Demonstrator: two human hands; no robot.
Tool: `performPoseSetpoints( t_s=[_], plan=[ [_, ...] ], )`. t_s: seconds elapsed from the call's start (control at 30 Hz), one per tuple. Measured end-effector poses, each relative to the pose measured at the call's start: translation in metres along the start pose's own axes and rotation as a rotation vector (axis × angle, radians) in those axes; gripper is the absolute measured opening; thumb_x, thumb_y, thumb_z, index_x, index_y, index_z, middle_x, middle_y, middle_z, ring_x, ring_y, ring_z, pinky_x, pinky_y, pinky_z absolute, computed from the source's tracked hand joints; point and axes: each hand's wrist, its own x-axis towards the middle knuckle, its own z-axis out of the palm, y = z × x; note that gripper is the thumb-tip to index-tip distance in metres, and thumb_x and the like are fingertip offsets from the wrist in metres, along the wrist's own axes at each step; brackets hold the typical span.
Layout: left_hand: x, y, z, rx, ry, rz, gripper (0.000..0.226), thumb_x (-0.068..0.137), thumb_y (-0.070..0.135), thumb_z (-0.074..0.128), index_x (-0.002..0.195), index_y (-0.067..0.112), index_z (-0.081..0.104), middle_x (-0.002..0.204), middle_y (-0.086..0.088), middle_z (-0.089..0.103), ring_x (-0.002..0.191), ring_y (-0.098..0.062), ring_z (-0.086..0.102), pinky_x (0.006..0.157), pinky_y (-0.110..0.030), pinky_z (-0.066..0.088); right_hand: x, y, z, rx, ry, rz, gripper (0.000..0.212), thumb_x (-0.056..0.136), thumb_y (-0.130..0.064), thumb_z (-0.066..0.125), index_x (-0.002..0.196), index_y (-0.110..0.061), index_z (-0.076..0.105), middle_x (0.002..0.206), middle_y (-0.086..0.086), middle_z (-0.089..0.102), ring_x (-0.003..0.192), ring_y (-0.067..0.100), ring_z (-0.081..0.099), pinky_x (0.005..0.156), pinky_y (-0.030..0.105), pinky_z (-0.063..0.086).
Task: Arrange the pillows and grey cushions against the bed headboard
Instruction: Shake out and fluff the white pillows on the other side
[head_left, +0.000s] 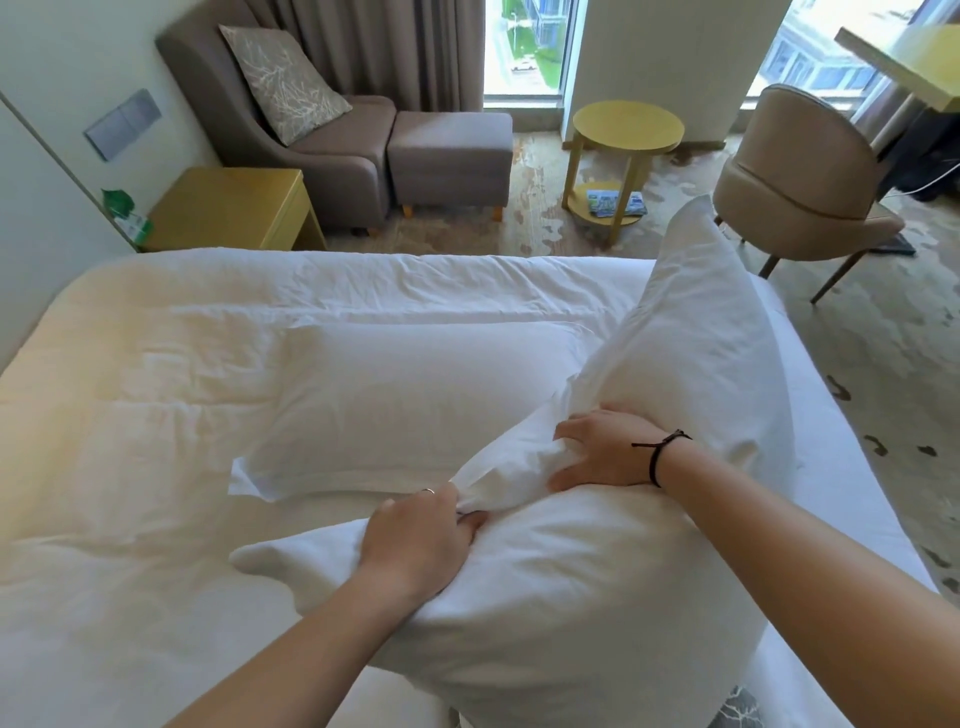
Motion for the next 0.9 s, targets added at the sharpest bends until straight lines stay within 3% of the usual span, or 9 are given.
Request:
performPoseSetpoints(
  t_s=[0.1,0.17,0.23,0.43,0.63,0.77,0.9],
  plan=[
    [-0.011,-0.006,0.001,-0.062,0.022,0.006,0.034,0.093,0.057,0.029,0.081,0.027,0.041,0.088,-0.001,0.068,0.082,-0.031,0.062,0.062,-0.038,0.034,-0.008,-0.018,0.004,-0.058,0.127,-0.056,0.045,0.079,-0.073,0.051,0.076,-0.028,0.049,0.077,-0.012,0.054,0.088,0.019,0.055,0.095,0.033,0.034],
    [-0.018,-0.013,-0.001,-0.082,0.055,0.009,0.033,0.093,0.052,0.029,0.083,0.026,0.046,0.084,-0.001,0.068,0.077,-0.031,0.061,0.061,-0.037,0.033,-0.018,-0.033,0.008,-0.044,0.237,-0.047,0.045,0.085,-0.066,0.052,0.066,-0.026,0.042,0.069,-0.009,0.052,0.083,0.021,0.053,0.075,0.029,0.031],
    [-0.025,-0.024,-0.007,-0.097,0.108,0.025,0.036,0.093,0.053,0.026,0.084,0.027,0.049,0.080,-0.001,0.067,0.075,-0.031,0.062,0.059,-0.037,0.033,-0.028,-0.053,0.006,-0.019,0.333,-0.027,0.047,0.088,-0.062,0.051,0.063,-0.024,0.039,0.065,-0.008,0.052,0.076,0.021,0.052,0.066,0.028,0.027],
    [-0.037,-0.077,-0.062,-0.089,0.272,0.079,0.039,0.097,0.057,0.031,0.091,0.024,0.052,0.088,-0.006,0.070,0.085,-0.034,0.066,0.062,-0.038,0.040,-0.043,-0.134,-0.034,-0.053,0.546,0.036,0.051,0.090,-0.058,0.047,0.062,-0.019,0.033,0.057,-0.007,0.046,0.064,0.026,0.050,0.052,0.035,0.028],
    [-0.067,-0.196,-0.163,-0.034,0.484,0.244,0.044,0.096,0.064,0.032,0.076,0.025,0.041,0.068,0.002,0.061,0.066,-0.026,0.061,0.053,-0.032,0.039,-0.043,-0.253,-0.071,0.081,0.670,-0.086,0.053,0.088,-0.058,0.052,0.057,-0.020,0.032,0.050,-0.005,0.042,0.053,0.018,0.044,0.051,0.037,0.036],
    [-0.105,-0.310,-0.214,-0.044,0.302,0.197,0.060,0.076,0.088,0.029,0.073,0.031,0.047,0.068,0.013,0.057,0.069,-0.013,0.054,0.053,-0.029,0.031,-0.027,-0.371,-0.059,0.142,0.635,-0.257,0.055,0.088,-0.057,0.054,0.053,-0.021,0.030,0.045,-0.004,0.034,0.046,0.011,0.037,0.050,0.037,0.035],
    [-0.157,-0.413,-0.223,-0.031,0.145,0.021,0.072,0.039,0.099,0.053,0.076,0.038,0.053,0.069,0.014,0.060,0.072,-0.005,0.055,0.057,-0.031,0.035,0.008,-0.485,-0.023,0.264,0.560,-0.365,0.057,0.089,-0.053,0.058,0.054,-0.016,0.031,0.047,-0.001,0.034,0.047,0.016,0.036,0.051,0.037,0.034]
  ],
)
